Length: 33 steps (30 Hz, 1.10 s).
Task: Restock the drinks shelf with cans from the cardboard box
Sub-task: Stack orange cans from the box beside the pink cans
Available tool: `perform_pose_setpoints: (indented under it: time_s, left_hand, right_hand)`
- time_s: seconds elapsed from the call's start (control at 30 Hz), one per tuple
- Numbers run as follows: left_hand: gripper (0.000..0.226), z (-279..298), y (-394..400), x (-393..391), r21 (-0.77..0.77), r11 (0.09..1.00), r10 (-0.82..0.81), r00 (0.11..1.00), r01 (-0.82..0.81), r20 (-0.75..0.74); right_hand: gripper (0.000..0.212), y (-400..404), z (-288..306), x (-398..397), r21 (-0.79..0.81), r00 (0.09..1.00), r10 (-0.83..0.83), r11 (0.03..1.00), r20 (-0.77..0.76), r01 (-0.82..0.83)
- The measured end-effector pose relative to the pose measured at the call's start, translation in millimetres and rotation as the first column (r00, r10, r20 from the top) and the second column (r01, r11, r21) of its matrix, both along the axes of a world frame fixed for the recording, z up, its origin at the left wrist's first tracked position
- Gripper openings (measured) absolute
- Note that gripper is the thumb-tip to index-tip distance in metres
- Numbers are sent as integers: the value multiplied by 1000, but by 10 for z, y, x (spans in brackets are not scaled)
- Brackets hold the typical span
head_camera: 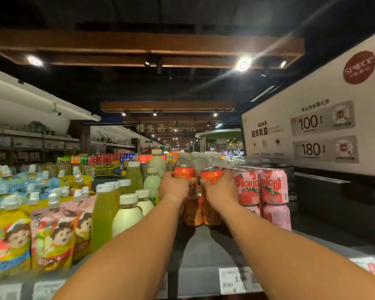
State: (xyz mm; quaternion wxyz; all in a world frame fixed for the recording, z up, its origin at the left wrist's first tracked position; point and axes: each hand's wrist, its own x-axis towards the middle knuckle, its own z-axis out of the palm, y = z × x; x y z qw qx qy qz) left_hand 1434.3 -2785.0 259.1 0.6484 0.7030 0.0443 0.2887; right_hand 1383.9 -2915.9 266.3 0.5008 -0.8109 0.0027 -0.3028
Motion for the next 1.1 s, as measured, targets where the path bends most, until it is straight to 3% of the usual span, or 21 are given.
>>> perform_pose_setpoints:
  time_s: [0.1,0.27,0.37,0.57,0.73,0.9,1.1]
  left_hand:
    - [59,-62,11,285,-67,998,-17,1000,17,-1]
    - [39,-119,-7,509,-191,980,-55,998,57,16]
    - [40,-160,-43,625,-229,967,-102,994,107,36]
    - [69,-320,-45,961,-186,966,-176,984,180,38]
    - [55,-327,-50,798,-141,958,-244,968,249,56]
    - [56,-446,-7,745,-137,943,-305,952,304,10]
    - [68,-465,-42,757,-60,972,-228,973,226,-42]
  right_hand:
    - [61,44,16,228,-2,1000,-19,1000,11,19]
    - [67,111,-94,527,44,999,18,999,35,-20]
    - [69,124,-160,634,57,999,35,998,30,-36]
    - [66,121,-151,798,70,999,32,997,28,-34]
    - [61,79,-153,894,108,1000,27,994,8,-28]
    - [63,102,-217,941,116,1000,-2,993,-21,4]
    - [65,102,-242,936,101,998,-29,994,-51,35]
